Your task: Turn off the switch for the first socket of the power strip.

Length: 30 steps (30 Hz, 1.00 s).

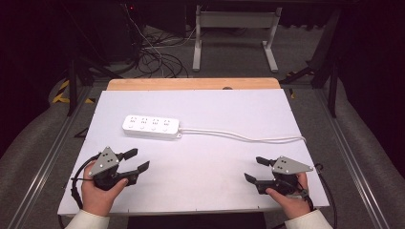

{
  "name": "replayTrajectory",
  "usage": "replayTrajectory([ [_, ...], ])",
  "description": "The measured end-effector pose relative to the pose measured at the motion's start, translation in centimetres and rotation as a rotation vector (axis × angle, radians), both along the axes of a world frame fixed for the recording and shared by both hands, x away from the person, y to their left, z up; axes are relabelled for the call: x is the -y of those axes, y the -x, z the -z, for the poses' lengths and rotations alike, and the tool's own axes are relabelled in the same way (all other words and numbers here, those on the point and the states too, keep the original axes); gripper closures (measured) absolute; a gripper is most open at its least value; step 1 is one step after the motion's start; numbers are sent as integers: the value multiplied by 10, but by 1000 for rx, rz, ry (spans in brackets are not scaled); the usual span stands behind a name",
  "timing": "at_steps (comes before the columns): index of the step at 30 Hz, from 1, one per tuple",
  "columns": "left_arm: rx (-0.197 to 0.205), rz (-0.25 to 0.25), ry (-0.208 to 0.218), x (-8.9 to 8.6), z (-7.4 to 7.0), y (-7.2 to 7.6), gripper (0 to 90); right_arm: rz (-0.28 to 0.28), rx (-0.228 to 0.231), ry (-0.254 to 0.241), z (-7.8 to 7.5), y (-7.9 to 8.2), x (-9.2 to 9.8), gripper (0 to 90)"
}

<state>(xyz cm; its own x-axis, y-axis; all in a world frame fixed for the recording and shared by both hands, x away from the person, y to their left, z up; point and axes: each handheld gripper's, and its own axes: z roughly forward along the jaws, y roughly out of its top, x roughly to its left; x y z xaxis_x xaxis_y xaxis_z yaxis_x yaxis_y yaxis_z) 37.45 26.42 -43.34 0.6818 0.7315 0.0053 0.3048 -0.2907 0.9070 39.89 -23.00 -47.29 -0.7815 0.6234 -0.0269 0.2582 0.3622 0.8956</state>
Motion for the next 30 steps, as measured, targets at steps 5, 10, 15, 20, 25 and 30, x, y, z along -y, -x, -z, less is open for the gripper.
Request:
replayTrajectory([
  [5,0,6,0,4,-6,-10,399,4,-1,0,0,0,0,268],
  [10,-9,8,-10,10,-12,-20,404,2,-1,0,0,0,0,268],
  [15,-14,14,-21,17,-17,-25,404,0,-6,-2,1,0,0,268],
  [20,-11,23,-37,25,-24,-34,409,-2,-5,-5,1,0,0,268],
  [25,-11,29,-41,30,-29,-42,414,-4,-10,2,1,0,0,270],
  [30,-23,38,-39,36,-31,-49,423,-5,-9,0,1,-1,0,270],
])
